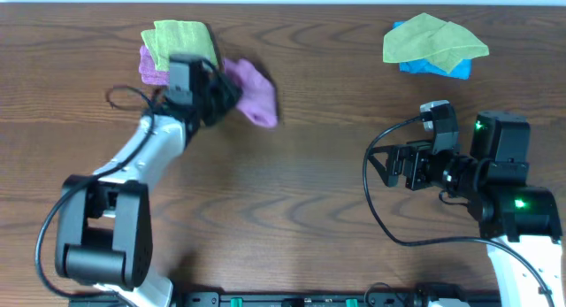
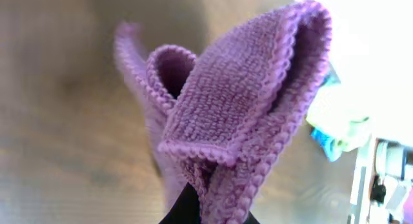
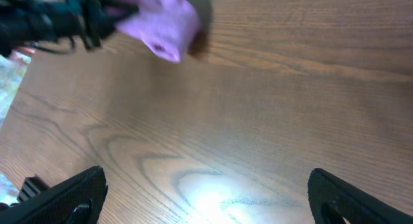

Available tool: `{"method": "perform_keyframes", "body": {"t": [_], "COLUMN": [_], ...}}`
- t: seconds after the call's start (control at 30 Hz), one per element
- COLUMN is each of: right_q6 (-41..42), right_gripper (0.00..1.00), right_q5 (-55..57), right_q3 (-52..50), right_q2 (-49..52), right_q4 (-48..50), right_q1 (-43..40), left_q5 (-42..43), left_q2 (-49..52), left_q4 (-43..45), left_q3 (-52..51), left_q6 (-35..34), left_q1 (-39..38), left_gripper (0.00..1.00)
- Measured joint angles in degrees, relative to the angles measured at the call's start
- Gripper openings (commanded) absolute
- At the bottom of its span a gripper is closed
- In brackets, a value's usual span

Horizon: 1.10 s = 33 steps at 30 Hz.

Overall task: Fold the cloth
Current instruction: 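Carry the folded square forward-left and place it on the left cloth pile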

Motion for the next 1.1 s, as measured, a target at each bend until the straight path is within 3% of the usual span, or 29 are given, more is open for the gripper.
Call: {"method": "perform_keyframes", "body": {"t": [0.33, 0.57, 1.1], "right_q6": [0.00, 0.00, 0.00], "right_gripper": [0.99, 0.99, 0.99], "right_q5": [-0.15, -0.15, 0.02], "right_q3": [0.00, 0.00, -1.29], "right_q2": [0.00, 0.00, -0.02], "right_q4": [-0.02, 0.00, 0.02], "right_q1": [0.00, 0.00, 0.00], "left_q5": [-5.20, -7.37, -8.41], "left_q2": [-0.31, 0.66, 17.40], "left_q4": [-1.07, 4.57, 4.26], "left_q3": [8.20, 8.85, 26.53], "left_q6": [2.71, 3.82, 6.56], "left_q1": [5.99, 8.57, 9.88], "left_gripper": [0.06, 0.06, 0.06]}}
